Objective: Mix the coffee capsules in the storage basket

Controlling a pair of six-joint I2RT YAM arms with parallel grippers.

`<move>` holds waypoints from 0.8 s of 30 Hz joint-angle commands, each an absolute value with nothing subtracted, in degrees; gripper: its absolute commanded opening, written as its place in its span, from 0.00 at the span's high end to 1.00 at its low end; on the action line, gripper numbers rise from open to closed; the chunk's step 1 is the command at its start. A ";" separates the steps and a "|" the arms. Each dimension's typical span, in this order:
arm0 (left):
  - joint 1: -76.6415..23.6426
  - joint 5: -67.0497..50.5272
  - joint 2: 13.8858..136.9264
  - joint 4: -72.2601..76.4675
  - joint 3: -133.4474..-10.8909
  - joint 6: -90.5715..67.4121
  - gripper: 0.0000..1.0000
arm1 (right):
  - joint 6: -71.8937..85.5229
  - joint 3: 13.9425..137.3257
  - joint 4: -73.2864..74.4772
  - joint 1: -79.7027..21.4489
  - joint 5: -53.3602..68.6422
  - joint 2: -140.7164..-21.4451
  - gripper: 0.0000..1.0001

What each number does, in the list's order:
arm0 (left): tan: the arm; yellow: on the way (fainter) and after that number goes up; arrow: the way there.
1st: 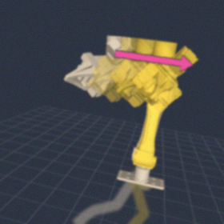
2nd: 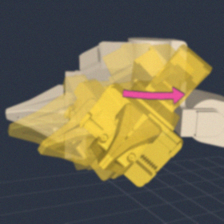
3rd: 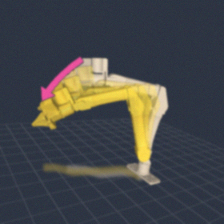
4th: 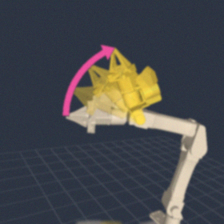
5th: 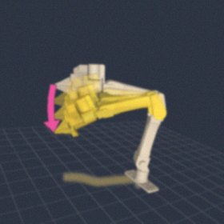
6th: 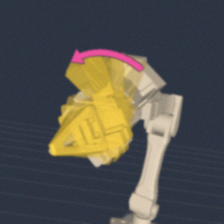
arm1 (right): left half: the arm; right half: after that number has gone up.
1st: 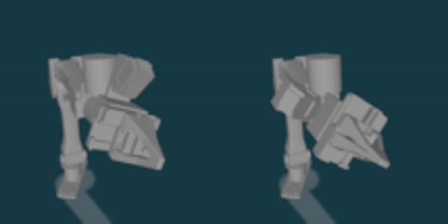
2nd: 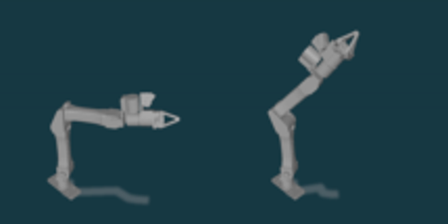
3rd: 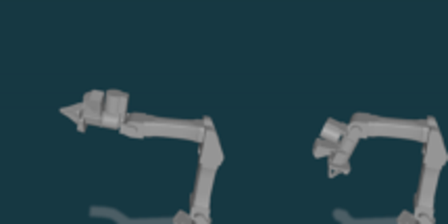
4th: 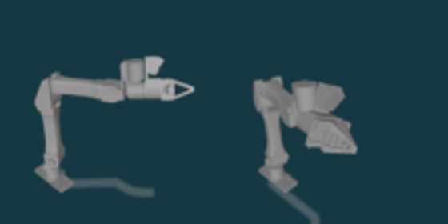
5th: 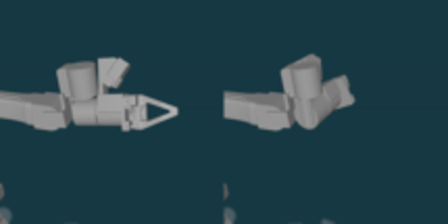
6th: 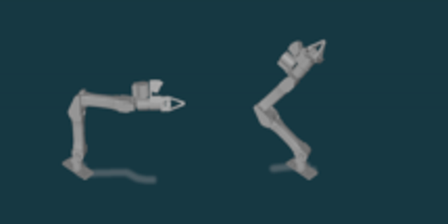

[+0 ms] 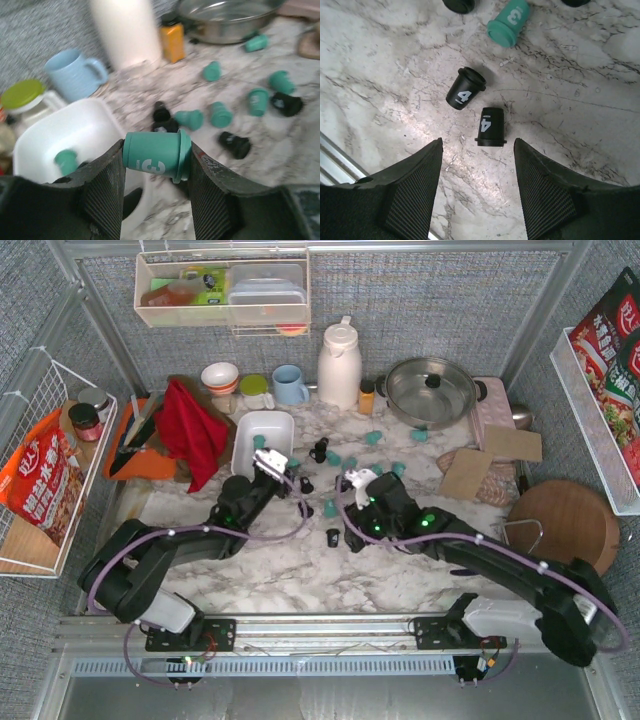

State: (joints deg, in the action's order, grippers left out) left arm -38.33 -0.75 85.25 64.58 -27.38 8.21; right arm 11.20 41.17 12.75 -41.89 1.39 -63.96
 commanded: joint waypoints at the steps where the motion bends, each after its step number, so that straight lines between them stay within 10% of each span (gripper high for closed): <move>1: -33.16 1.25 86.09 56.45 -30.39 2.53 0.62 | 6.02 45.84 16.79 -43.52 -0.79 -71.71 0.37; 18: -22.50 -2.21 102.26 37.32 -47.46 -9.58 0.49 | 4.46 53.32 23.20 -45.69 -7.30 -86.34 0.37; 24: -22.50 0.28 99.75 38.14 -44.52 -10.46 0.01 | 3.74 54.54 23.53 -45.79 -6.18 -89.12 0.37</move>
